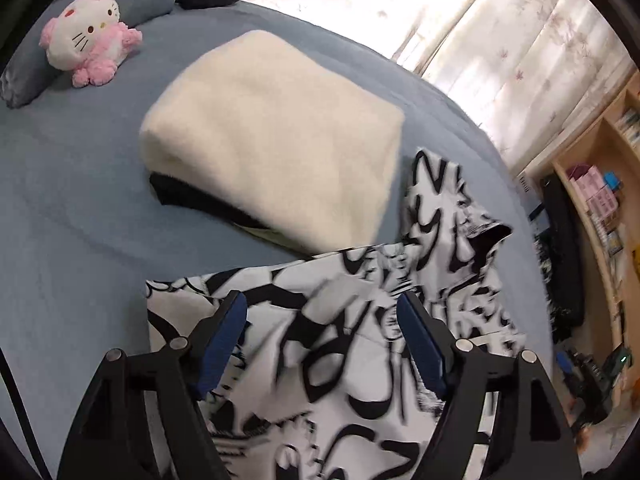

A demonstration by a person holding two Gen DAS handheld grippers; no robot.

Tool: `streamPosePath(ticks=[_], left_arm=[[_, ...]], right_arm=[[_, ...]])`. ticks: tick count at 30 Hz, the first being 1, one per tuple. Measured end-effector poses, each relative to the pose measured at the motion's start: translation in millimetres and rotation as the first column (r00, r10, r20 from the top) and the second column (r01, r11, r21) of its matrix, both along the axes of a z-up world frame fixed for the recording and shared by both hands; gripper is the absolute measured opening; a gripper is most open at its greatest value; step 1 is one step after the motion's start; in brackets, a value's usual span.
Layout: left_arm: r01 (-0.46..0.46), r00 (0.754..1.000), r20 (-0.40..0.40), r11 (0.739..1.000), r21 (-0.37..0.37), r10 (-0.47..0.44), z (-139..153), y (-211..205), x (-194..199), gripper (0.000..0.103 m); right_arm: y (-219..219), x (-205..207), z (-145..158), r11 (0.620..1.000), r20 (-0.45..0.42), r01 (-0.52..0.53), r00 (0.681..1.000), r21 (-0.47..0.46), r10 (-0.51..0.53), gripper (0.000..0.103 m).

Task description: Fold large clothes

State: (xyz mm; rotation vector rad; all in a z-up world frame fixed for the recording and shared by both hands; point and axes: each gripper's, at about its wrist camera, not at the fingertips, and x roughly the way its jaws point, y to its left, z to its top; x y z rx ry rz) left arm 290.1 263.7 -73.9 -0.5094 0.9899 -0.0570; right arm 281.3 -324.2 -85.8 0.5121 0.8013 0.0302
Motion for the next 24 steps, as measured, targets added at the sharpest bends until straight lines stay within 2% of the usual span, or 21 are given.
streamPosePath(ticks=[5,9,12,16,19,20,22,23,24], left_arm=[[0.104,0.994,-0.05,0.992,0.066,-0.101,-31,-11,9,0.076],[0.216,0.975,-0.078,0.966,0.145,-0.206,-50,-26,10,0.076],[0.263,0.963,-0.102,0.946,0.187,-0.248,-63,-35,14,0.076],[0.312,0.949,-0.115,0.927,0.209,-0.293,-74,-40,17,0.076],[0.323,0.945,-0.123,0.924,0.206,-0.303,-80,-42,20,0.076],[0.32,0.946,-0.123,0.924,0.208,-0.3,-82,-43,22,0.073],[0.318,0.947,-0.105,0.927,0.201,-0.302,-81,-45,22,0.045],[0.315,0.948,-0.102,0.928,0.197,-0.301,-80,-47,22,0.032],[0.28,0.96,-0.095,0.931,0.236,-0.264,-76,-50,20,0.018]], right_arm=[[-16,17,-24,0.998,-0.067,-0.028,0.997,-0.06,0.024,0.047],[-21,25,-45,0.987,-0.134,-0.098,0.988,-0.129,0.08,0.047],[-22,30,-64,0.976,-0.201,-0.158,0.971,-0.151,0.126,0.047],[-18,33,-85,0.964,-0.237,-0.238,0.95,-0.119,0.205,0.047],[-12,32,-89,0.955,-0.217,-0.262,0.949,-0.141,0.229,0.046],[-10,31,-89,0.953,-0.199,-0.261,0.953,-0.15,0.23,0.035],[-7,28,-89,0.95,-0.189,-0.25,0.958,-0.185,0.215,0.012],[-6,27,-88,0.95,-0.187,-0.241,0.961,-0.198,0.205,0.009],[-6,25,-86,0.95,-0.176,-0.229,0.965,-0.215,0.193,0.008]])
